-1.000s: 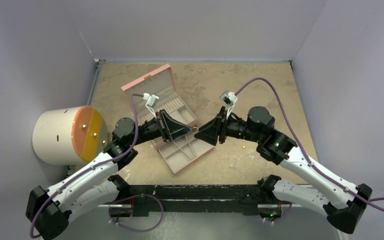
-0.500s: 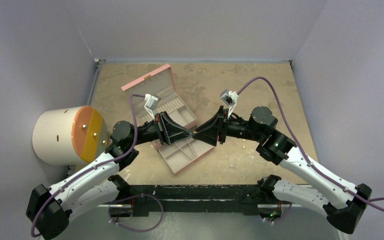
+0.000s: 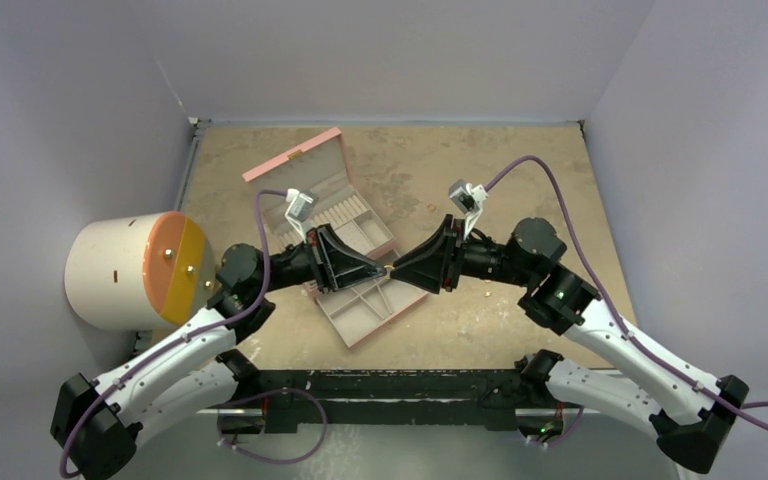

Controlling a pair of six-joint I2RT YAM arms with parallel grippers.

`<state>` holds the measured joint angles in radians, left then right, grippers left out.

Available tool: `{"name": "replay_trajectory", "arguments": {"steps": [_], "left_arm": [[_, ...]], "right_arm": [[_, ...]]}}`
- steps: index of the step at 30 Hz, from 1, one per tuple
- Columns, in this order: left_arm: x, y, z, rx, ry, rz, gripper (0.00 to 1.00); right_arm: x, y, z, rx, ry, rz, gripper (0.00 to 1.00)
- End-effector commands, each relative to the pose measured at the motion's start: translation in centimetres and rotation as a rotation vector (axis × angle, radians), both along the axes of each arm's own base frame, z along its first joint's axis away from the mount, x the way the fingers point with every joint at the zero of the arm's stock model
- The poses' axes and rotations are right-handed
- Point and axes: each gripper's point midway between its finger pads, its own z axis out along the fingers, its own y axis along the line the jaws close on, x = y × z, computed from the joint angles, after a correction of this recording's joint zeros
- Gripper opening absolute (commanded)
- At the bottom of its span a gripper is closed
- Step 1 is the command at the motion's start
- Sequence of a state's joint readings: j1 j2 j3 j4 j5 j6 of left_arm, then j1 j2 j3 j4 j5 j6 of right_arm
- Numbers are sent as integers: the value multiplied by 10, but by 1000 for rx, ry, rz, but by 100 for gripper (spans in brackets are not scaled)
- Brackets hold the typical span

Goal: Organize the mixed jewelry

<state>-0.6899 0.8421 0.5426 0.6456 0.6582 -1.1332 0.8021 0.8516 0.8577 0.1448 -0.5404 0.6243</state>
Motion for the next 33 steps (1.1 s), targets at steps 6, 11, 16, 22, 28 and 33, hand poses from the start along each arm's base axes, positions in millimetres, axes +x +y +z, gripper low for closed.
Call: {"name": "replay_trajectory", "arguments": {"steps": [6,11,16,22,28,33], "left_arm": [[-9,5,15,-30,-69,-8,0],[-9,5,15,-29,-69,-4,0],[-8,5,17,-31,-70,1,0],[-8,5,17,-27,-74,0,0],[-3,3,10,2,-64,17,0],[8,4,-2,80,-56,84,32]], "right_arm": [[-7,1,14,54,-27,42,31],[-7,3,13,53,-17,55,28],[-8,4,13,53,-13,64,26],[-9,5,13,52,-12,72,7],[-9,5,14,50,-21,76,0],[-6,5,15,42,-21,62,0]]}}
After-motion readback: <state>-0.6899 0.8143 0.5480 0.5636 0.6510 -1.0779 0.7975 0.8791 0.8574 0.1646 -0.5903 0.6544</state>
